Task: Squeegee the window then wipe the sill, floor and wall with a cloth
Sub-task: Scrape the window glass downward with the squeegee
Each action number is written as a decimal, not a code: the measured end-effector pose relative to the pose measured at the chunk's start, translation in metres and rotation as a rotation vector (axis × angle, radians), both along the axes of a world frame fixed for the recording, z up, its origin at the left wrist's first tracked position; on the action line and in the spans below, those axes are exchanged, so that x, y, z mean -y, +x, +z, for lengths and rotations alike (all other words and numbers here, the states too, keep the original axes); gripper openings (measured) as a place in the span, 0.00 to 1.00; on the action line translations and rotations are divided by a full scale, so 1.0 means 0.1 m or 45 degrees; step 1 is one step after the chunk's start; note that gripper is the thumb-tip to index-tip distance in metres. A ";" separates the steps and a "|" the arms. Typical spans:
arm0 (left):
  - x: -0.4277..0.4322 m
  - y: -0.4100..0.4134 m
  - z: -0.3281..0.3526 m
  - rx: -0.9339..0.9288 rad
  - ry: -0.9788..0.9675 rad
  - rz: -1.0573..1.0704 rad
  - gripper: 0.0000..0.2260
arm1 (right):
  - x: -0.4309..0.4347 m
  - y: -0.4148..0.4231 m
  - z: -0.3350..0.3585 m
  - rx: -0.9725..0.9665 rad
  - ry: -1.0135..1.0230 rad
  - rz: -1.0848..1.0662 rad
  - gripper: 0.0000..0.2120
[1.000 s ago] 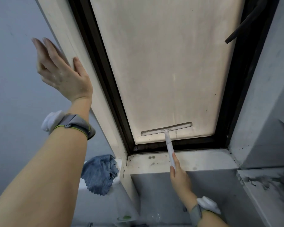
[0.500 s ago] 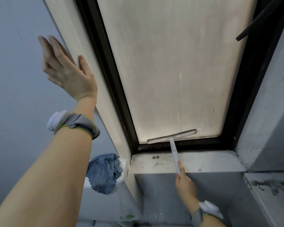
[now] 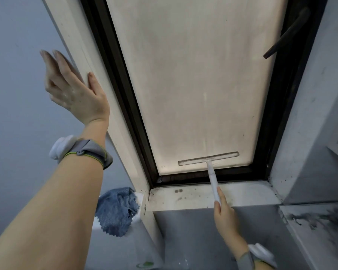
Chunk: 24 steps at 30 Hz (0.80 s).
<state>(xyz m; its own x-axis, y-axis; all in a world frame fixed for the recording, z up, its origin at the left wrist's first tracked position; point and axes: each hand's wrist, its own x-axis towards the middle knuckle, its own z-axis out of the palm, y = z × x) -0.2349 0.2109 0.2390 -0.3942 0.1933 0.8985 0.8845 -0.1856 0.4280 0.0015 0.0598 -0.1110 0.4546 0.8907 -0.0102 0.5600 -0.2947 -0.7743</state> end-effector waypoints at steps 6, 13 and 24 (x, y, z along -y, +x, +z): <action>0.01 0.00 0.00 0.008 0.010 -0.030 0.27 | 0.03 0.12 -0.02 0.089 -0.135 0.025 0.26; 0.00 0.00 0.00 0.007 0.026 -0.018 0.27 | 0.06 0.04 -0.21 0.007 -0.210 -0.014 0.25; -0.01 -0.01 -0.01 -0.010 0.031 0.003 0.27 | 0.10 0.12 -0.16 -0.042 -0.076 -0.075 0.24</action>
